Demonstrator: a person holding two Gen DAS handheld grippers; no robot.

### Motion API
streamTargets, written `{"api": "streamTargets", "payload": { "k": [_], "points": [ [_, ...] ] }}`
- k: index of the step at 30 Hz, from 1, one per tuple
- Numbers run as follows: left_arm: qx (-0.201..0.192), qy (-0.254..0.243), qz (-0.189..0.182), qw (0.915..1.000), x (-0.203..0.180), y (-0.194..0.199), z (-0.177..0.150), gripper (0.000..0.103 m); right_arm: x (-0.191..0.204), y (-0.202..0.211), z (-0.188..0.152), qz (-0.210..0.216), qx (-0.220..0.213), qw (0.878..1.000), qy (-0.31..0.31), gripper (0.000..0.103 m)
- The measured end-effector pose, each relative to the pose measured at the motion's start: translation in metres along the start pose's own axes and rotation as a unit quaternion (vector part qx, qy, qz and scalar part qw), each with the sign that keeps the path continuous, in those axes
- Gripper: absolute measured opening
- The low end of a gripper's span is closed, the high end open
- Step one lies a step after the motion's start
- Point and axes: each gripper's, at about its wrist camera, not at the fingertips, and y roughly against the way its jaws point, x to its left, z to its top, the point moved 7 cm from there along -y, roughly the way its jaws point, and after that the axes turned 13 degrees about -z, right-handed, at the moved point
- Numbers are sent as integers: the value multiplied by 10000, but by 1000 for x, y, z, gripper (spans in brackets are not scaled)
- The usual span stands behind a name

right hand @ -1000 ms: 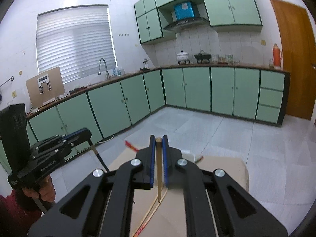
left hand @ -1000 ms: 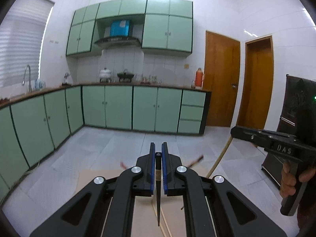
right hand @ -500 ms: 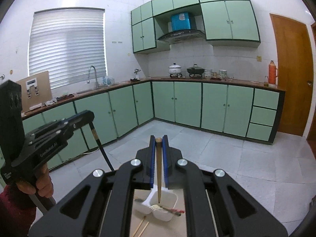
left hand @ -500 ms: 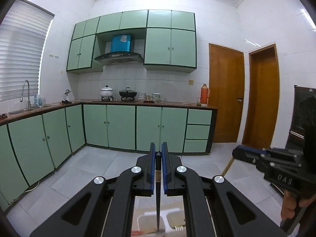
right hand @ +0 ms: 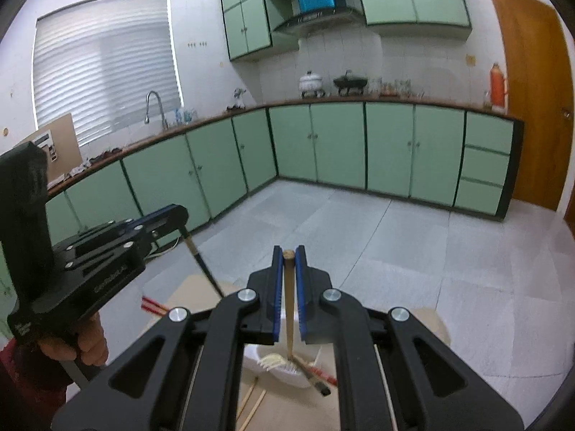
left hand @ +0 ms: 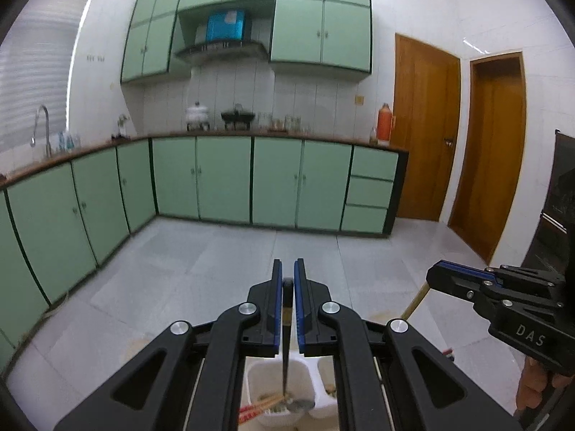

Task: Organize utensils
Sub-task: 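Lift both chopsticks and drop them into the white utensil holder, then move both open tools back over the last two chopsticks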

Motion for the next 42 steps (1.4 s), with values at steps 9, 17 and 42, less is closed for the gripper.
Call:
{"api": "streamTargets", "payload": {
  "k": [9, 17, 42],
  "points": [
    [-317, 108, 26, 9994, 4, 40, -7, 52, -11, 25, -15, -236, -200, 9992, -257, 39],
    [-820, 57, 222, 9964, -13, 114, -34, 83, -20, 89, -50, -890, -829, 9921, -298, 88],
    [259, 7, 830, 9962, -24, 169, -218, 97, 15, 99, -241, -1173, 165, 9924, -341, 98]
  ]
}}
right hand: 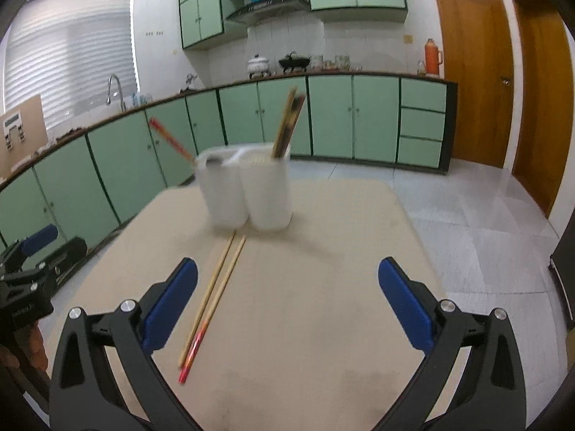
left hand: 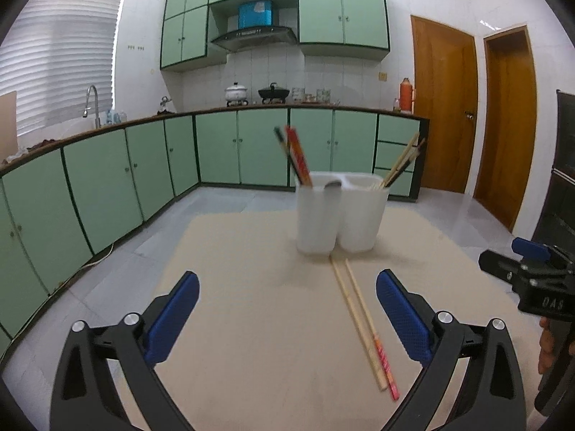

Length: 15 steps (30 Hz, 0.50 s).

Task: Organize utensils
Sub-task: 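Move both open tools back over the last two chopsticks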

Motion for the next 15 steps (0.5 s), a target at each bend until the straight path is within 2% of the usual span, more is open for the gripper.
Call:
{"api": "streamTargets", "payload": {
  "k": [10, 11, 12, 14, 15],
  "points": [
    [532, 113, 202, 9983, 16, 5, -52, 97, 47, 6, -65, 334, 496, 9978, 292, 97],
    [564, 134, 217, 9981, 18, 7, -56, 97, 51, 7, -69, 365, 526, 9974, 344, 94],
    [578, 144, 229, 9980, 19, 8, -58, 97, 58, 8, -74, 402, 550, 9968, 414, 82],
    [596, 157, 250, 9978, 23, 10, -59, 97, 70, 8, -81, 529, 703, 9945, 562, 67],
    [594, 163, 265, 9978, 24, 12, -60, 97, 75, 8, -85, 583, 791, 9932, 618, 67]
  ]
}}
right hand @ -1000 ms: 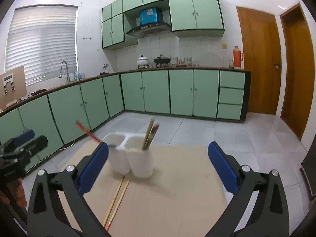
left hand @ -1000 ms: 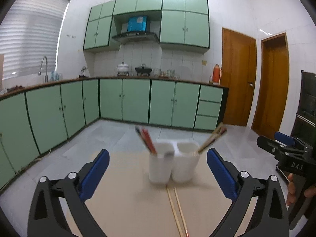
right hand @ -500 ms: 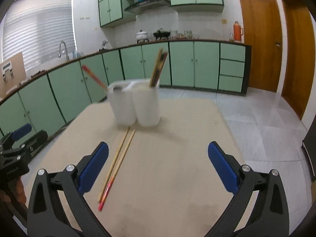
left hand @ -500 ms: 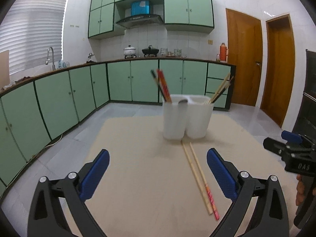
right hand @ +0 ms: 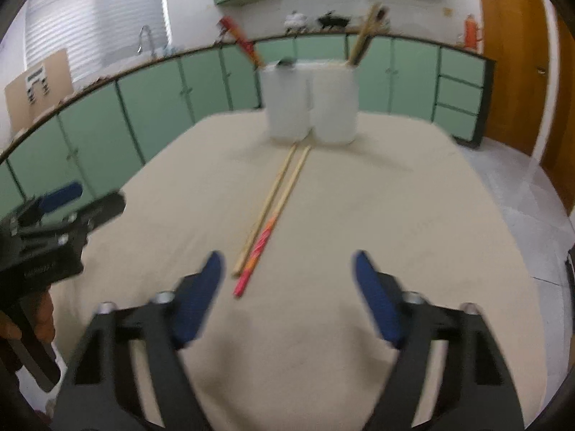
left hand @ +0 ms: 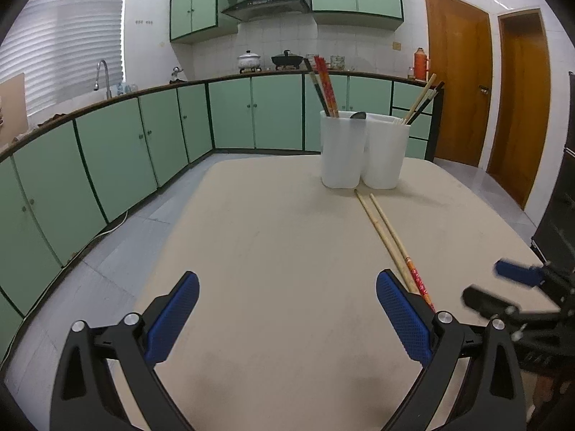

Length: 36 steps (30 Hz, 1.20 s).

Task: Organize utensils
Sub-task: 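Move both open tools back over the last two chopsticks, then grasp the red-patterned chopstick with the right tool while the left tool grasps the plain wooden chopstick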

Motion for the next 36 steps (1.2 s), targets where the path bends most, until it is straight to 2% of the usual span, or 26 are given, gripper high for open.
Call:
{"api": "streamTargets", "payload": {
  "k": [2, 5, 7, 9, 12, 19, 23, 26, 30, 36],
  "points": [
    [-25, 20, 16, 10000, 2, 2, 0, 97, 6, -1, -5, 13, 88, 10000, 31, 65],
    [-67, 35, 23, 10000, 3, 4, 2, 97, 15, -3, -10, 94, 207, 9997, 118, 56],
    [-91, 38, 30, 9999, 4, 5, 2, 97, 20, -5, -14, 87, 270, 9994, 179, 54],
    [-99, 61, 34, 9999, 5, 4, 1, 97, 23, -7, -15, 80, 328, 9992, 214, 47],
    [-112, 93, 39, 9999, 6, 5, 1, 97, 27, -16, -19, 56, 494, 9985, 237, 41],
    [-120, 188, 38, 9997, 9, 4, 1, 97, 28, -19, -18, -110, 411, 9986, 304, 33],
    [-141, 188, -1, 9997, 6, 2, 5, 97, 29, -19, -20, -123, 347, 9987, 360, 14],
    [-148, 164, -44, 9997, 1, 1, 6, 97, 26, -19, -20, -42, 345, 9989, 328, 7],
    [-100, 156, -144, 9997, -11, -6, 6, 97, 16, -17, -19, 82, 396, 9990, 163, 6],
    [91, 61, -292, 9995, -35, -21, -1, 97, -31, -14, -18, -94, 457, 9983, -362, 5]
  ]
}}
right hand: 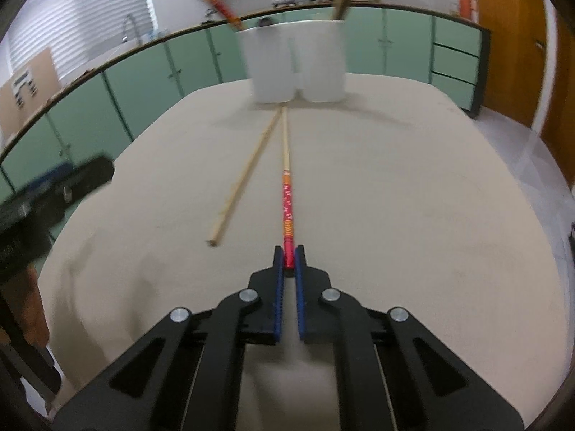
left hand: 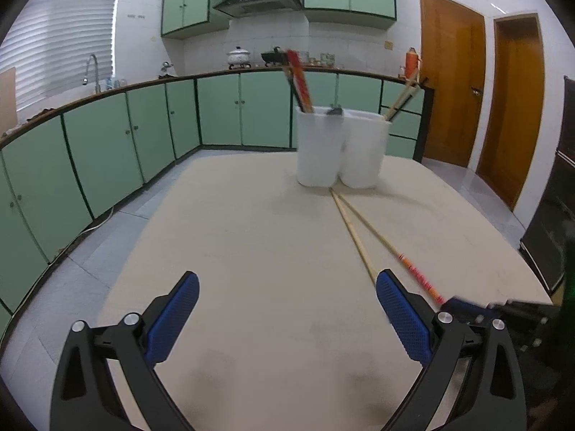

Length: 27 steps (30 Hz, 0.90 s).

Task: Organize utensils
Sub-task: 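Grasp the red-patterned chopstick with the right tool while the left tool grasps the plain wooden chopstick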

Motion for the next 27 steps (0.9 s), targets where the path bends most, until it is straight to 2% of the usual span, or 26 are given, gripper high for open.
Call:
{"api": "streamTargets", "payload": {
  "k": [9, 18, 22, 27],
  "points": [
    [456, -5, -296, 9985, -38, -32, -17, 92, -40, 5, -3, -184, -72, 9993, -320, 5],
    [851, 172, -348, 9956, -45, -54, -28, 77, -52, 1, -6, -141, -38, 9984, -539, 5],
    [1034, 224, -423, 9935, -47, -60, -33, 62, -50, 0, -6, -113, -15, 9984, -562, 5],
    [1071, 209, -357, 9934, -50, -61, -35, 52, -51, -1, -3, -95, -14, 9982, -584, 5]
  ]
}}
